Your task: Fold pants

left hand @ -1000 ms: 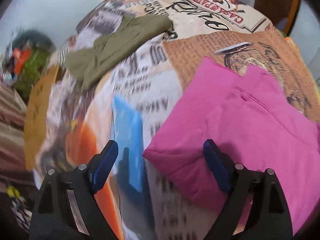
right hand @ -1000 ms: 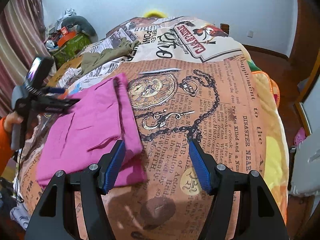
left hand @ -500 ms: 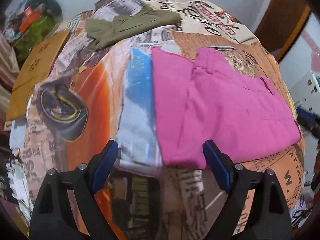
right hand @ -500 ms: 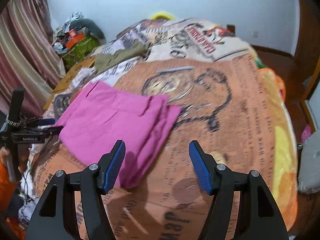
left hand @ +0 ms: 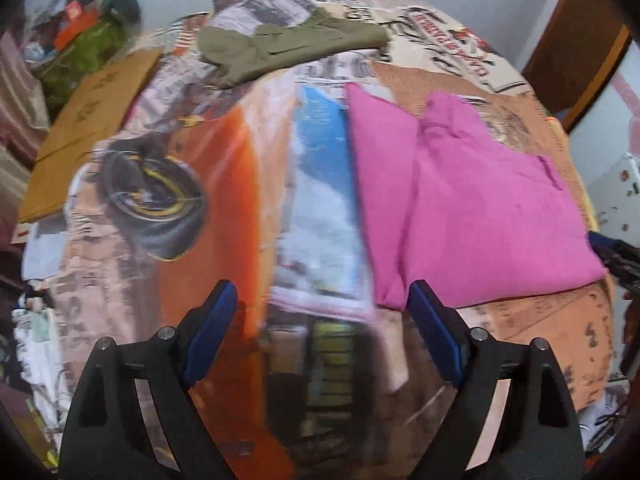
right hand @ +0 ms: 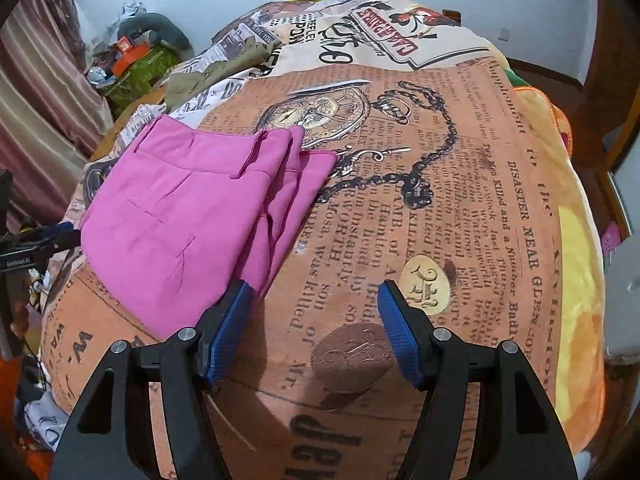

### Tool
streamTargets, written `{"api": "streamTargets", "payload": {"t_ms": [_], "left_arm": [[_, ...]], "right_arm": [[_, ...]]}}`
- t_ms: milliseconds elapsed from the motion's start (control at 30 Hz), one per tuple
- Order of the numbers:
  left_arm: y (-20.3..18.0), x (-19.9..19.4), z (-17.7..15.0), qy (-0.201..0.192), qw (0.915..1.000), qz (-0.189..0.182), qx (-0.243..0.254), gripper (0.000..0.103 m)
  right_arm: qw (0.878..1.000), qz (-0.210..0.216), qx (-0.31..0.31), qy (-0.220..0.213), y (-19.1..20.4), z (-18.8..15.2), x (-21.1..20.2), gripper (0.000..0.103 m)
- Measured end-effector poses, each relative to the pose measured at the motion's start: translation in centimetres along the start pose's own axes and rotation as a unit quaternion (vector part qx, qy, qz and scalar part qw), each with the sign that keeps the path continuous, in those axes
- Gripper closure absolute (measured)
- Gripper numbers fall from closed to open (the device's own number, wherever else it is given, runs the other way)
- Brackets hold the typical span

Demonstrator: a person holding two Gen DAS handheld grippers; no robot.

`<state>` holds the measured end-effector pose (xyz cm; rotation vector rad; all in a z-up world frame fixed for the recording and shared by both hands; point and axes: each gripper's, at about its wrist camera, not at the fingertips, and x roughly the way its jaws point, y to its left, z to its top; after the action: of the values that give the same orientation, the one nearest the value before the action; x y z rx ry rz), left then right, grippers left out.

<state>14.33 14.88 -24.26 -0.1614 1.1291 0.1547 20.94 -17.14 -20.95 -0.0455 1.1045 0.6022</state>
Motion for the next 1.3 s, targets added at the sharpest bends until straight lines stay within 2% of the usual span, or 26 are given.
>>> {"api": "streamTargets", "payload": {"t_ms": [67, 200, 333, 467, 600, 733, 800, 900, 967, 1033, 1100, 1267, 1300], "left_arm": [[0.6, 0.0, 0.1, 0.006, 0.9999, -0.010, -0.010, 0.015], [0.1, -0.7, 1.5, -0.007, 0.9999, 0.014, 0.007, 0.018], [-1.8, -1.6, 4.1, -0.032, 0.9989, -0.029, 0.020, 0.018], [-4.3, -0.7, 6.6, -0.041, 0.9967, -0.054, 0.045, 0.019], [-6.9, 1.2, 8.1, -0.030, 0.9946, -0.057, 0.081, 0.033], [-8.0, 3.5, 9.3, -0.009, 0.9946, -0.068, 0.077, 0.044], [-8.2, 4.0, 9.5, -0.010, 0.9942, -0.074, 0.078, 0.045], [-8.6, 4.6, 9.9, -0.010, 0.9931, -0.087, 0.078, 0.045], [-8.6, 5.1, 10.1, -0.006, 0.9929, -0.093, 0.074, 0.045], [-8.6, 5.5, 10.2, -0.004, 0.9927, -0.098, 0.070, 0.056], [-8.8, 5.6, 10.1, -0.005, 0.9925, -0.097, 0.073, 0.059], [-9.5, 4.9, 9.7, -0.029, 0.9926, -0.071, 0.094, 0.072], [-9.4, 4.7, 9.7, -0.033, 0.9926, -0.068, 0.095, 0.075]], "right_arm": [[1.000, -0.005, 0.003, -0.007, -0.1, 0.1, -0.3, 0.041], [1.000, -0.004, 0.000, -0.024, 0.2, 0.9, -1.0, 0.041], [0.999, 0.000, -0.013, -0.042, 0.8, 2.1, -1.5, 0.041], [0.998, 0.003, -0.026, -0.058, 1.5, 3.7, -1.1, 0.041], [0.998, 0.022, -0.034, -0.055, 2.2, 5.1, 0.4, 0.041], [0.997, 0.037, -0.049, -0.046, 2.8, 5.7, 1.9, 0.041], [0.997, 0.039, -0.056, -0.039, 3.0, 5.9, 2.7, 0.043], [0.997, 0.045, -0.060, -0.028, 3.0, 6.1, 3.8, 0.049], [0.997, 0.046, -0.061, -0.027, 2.8, 6.2, 4.0, 0.050], [0.996, 0.046, -0.063, -0.033, 2.6, 6.4, 3.9, 0.062], [0.996, 0.043, -0.064, -0.040, 2.5, 6.5, 3.7, 0.071], [0.993, 0.034, -0.093, -0.062, 3.2, 6.7, 2.9, 0.082], [0.992, 0.028, -0.100, -0.067, 3.5, 6.8, 2.7, 0.089]]}}
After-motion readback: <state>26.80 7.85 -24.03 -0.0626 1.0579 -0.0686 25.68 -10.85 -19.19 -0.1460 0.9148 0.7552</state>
